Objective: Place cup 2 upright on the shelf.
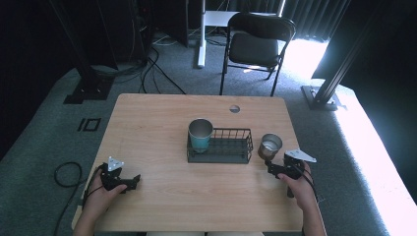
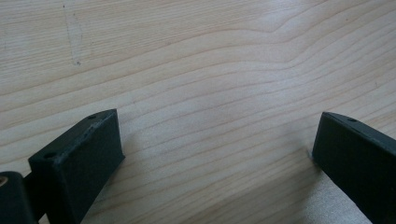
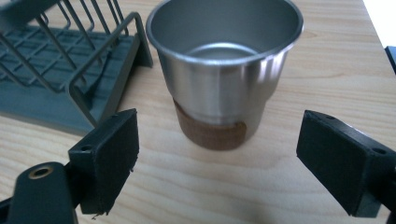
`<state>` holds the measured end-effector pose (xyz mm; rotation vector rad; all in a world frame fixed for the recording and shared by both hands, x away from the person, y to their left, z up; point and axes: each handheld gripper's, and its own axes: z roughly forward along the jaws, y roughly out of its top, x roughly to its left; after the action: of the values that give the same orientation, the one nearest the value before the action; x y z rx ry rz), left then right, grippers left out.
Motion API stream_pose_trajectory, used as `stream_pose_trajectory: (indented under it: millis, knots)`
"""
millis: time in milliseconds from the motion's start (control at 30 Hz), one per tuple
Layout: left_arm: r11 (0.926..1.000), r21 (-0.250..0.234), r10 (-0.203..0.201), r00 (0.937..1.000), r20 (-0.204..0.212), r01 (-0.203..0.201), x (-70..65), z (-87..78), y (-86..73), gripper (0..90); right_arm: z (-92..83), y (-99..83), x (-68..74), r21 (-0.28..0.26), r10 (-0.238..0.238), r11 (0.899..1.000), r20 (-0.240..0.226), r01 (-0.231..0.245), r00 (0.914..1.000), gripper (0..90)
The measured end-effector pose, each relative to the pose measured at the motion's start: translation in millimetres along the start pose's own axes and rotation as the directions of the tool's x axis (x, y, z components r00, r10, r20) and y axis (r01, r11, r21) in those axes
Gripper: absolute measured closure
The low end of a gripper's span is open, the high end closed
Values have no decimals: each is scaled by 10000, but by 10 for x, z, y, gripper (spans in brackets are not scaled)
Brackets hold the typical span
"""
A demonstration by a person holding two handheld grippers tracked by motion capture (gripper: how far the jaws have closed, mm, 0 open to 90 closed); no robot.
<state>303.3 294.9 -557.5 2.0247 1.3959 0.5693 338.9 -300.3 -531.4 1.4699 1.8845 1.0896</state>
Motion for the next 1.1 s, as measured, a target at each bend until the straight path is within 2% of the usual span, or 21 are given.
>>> stream_pose_trajectory:
  millis: [267, 367, 800, 1100]
  knots:
    - [10000, 6, 4, 10000, 1, -4, 0, 0, 0, 22, 69, 58, -5, -193, 76, 9998, 130, -73, 9999, 127]
    - [10000, 7, 4, 10000, 1, -4, 1, 0, 0, 22, 97, 66, -10, -109, 102, 9999, 258, -99, 9996, 127]
    - [10000, -1, -10, 10000, 3, 10, 0, 0, 0, 22, 222, 121, -24, -388, 381, 9985, -28, -382, 9993, 127]
    - [10000, -2, -8, 10000, 3, 8, 0, 0, 0, 22, 285, 177, -23, -614, 316, 9976, 32, -314, 9995, 127]
